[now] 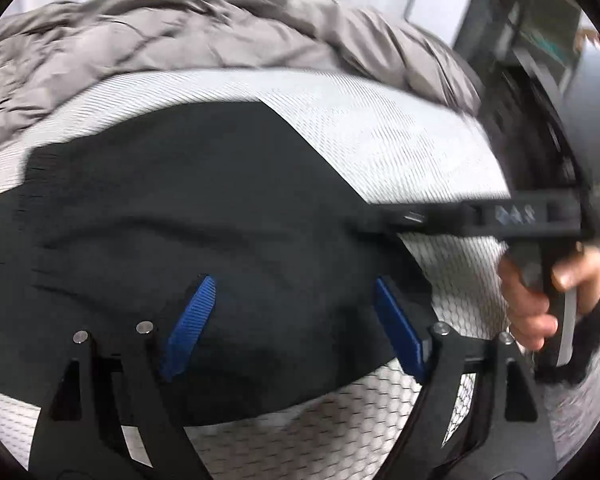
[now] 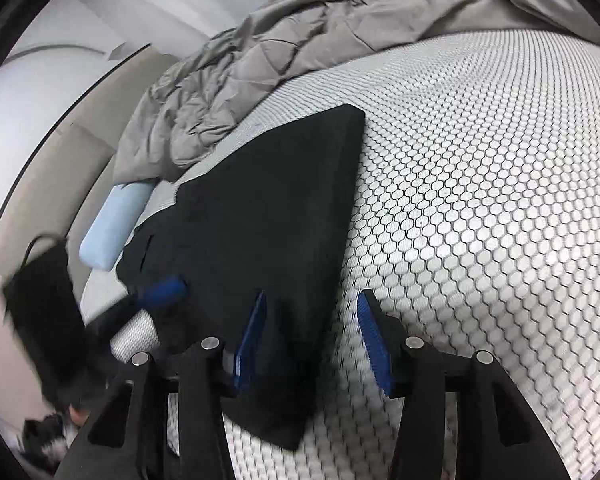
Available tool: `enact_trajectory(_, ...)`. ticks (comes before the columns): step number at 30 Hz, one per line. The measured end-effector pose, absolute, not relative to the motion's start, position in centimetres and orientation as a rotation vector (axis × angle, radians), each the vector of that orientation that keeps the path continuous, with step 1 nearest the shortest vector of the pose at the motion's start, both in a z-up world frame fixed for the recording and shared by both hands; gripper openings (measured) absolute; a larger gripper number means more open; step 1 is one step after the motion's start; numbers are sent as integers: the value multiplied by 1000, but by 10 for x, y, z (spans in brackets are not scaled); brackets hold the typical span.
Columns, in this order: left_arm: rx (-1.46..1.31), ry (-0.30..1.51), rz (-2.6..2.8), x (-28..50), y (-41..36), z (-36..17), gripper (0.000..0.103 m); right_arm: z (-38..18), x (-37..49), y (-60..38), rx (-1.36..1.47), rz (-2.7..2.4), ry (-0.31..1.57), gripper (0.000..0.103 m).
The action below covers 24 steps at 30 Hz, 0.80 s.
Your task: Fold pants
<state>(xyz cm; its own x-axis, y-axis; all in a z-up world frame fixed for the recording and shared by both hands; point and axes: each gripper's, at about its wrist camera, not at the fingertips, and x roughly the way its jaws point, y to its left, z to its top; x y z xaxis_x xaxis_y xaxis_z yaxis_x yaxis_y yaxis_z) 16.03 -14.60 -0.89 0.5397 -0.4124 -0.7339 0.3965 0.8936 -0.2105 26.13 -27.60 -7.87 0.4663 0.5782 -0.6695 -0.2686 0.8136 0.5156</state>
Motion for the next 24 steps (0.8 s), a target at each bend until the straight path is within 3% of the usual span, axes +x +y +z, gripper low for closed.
enact_trajectory(4, 155, 908, -452, 152, -173, -30, 81, -88, 273, -261, 305, 566, 1000, 48)
enact_trajectory(8, 142, 911, -447, 146, -173, -32, 83, -94, 303, -256, 324, 564, 998, 46)
enact_trajectory(10, 146, 912, -454, 143, -172, -35, 84, -94, 327, -257, 344, 537, 998, 34)
enact_trajectory(14, 128, 908, -479, 143, -160, -35, 85, -86, 383, -251, 313, 476, 974, 25)
enact_trajectory(19, 100, 915, -503, 141, -153, -35, 86, -83, 454, -247, 308, 400, 953, 25)
enact_trajectory(24, 88, 907, -511, 137, -147, -28, 86, -62, 446, -260, 346, 354, 948, 33)
